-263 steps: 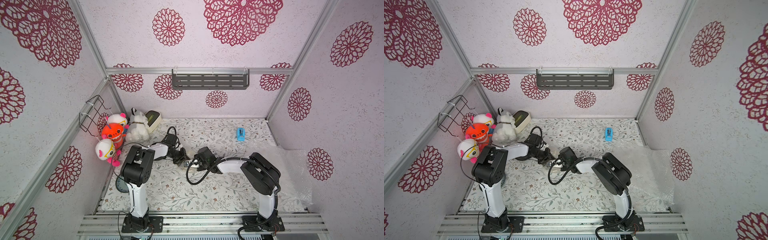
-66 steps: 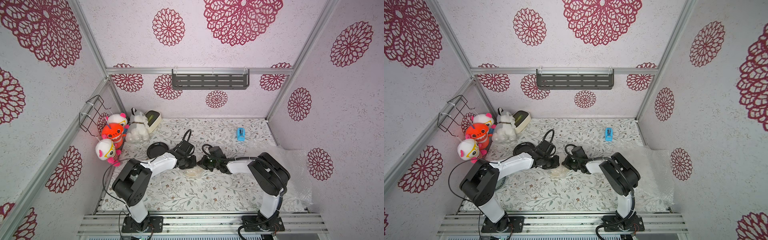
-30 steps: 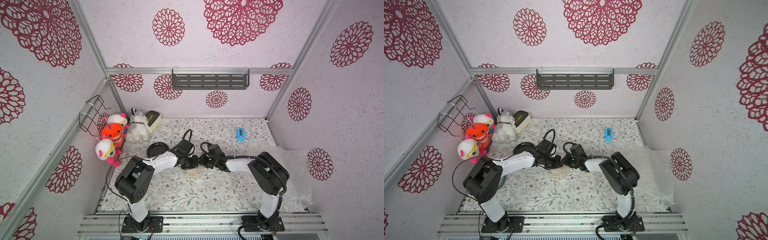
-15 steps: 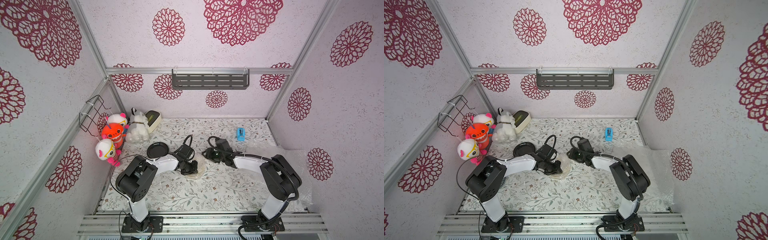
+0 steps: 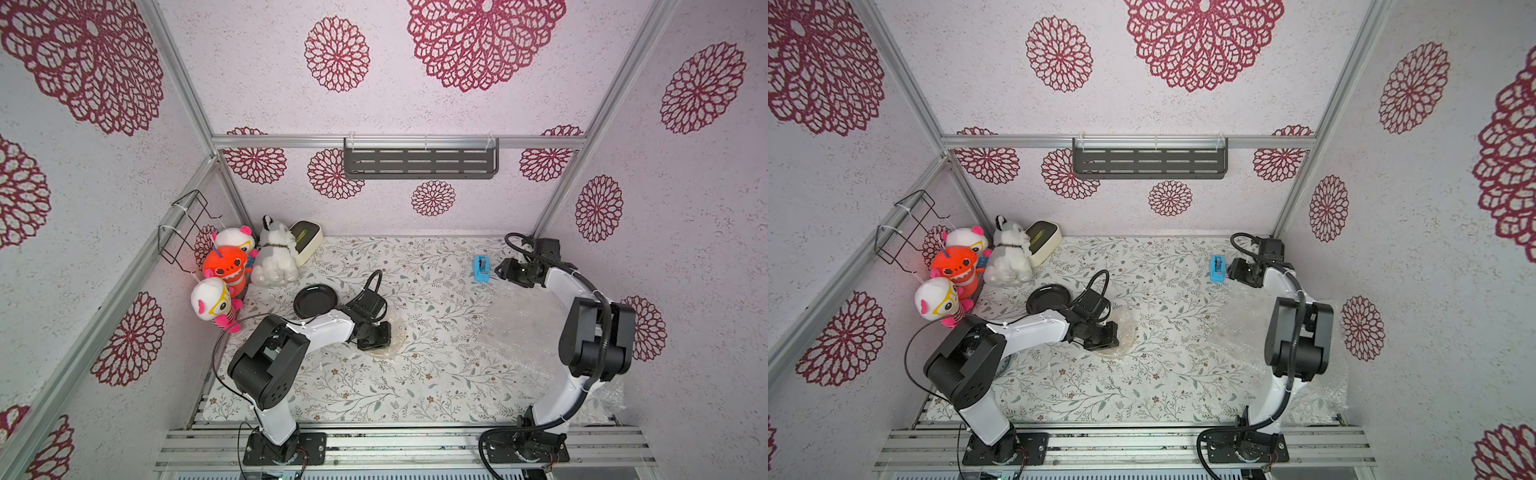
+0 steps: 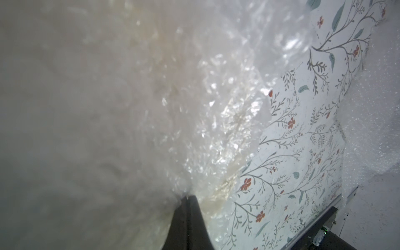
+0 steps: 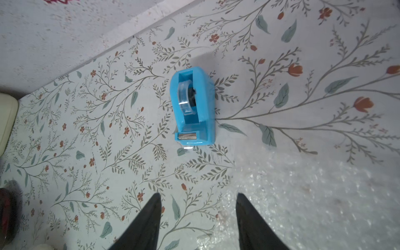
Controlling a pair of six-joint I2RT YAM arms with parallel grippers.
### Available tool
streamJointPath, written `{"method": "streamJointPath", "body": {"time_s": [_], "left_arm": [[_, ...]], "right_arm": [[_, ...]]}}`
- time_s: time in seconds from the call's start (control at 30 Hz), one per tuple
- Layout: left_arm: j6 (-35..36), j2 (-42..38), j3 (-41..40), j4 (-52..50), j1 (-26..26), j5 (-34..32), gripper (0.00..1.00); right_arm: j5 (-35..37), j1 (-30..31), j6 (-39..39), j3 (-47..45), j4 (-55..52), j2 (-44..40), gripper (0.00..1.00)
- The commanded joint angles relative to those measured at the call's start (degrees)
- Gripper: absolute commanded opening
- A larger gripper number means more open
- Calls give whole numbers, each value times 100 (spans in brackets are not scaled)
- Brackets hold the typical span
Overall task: Wrap dinner plates in bubble wrap
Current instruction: Adjust the bubble wrap at the center of the board.
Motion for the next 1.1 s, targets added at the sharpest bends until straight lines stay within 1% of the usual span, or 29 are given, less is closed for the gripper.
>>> {"method": "streamJointPath", "body": {"time_s": [0.0,0.07,0.13,0.2,0.37,0.43,0.5,0.73,0.83,0.9,0.97,1.07], "left_arm": [[-53,-69,-145,-441,72,-466,0],[-53,-73,-136,-441,71,-480,0],[-53,-39,-107,-460,72,-477,0],[-36,-16,-76,-491,76,-481,0],[-40,-74,-118,-511,68,-547,0],[-44,-98,-128,-511,75,-571,0],[-62,-90,-122,-520,73,-585,0],[-76,-63,-86,-538,72,-595,0],[-83,-78,-94,-541,72,-604,0],[-88,-100,-118,-529,77,-612,0],[-88,-113,-129,-520,72,-621,0],[-71,-113,-110,-533,71,-622,0]], "right_arm": [[-832,102,-701,704,-1050,625,56],[-933,126,-602,1101,-1204,947,56],[-1050,178,-490,1194,-1046,1077,56],[-1241,199,-373,1221,-903,1198,56],[-1100,190,0,1122,-480,1435,60],[-1173,185,51,1031,-267,1470,62],[-1286,177,130,956,-48,1505,63],[-1724,120,603,888,537,1634,59],[-1637,104,663,859,475,1594,59],[-1423,110,771,695,364,1424,61],[-1258,111,1019,262,418,1123,63],[-1322,128,1357,-437,606,742,67]]}}
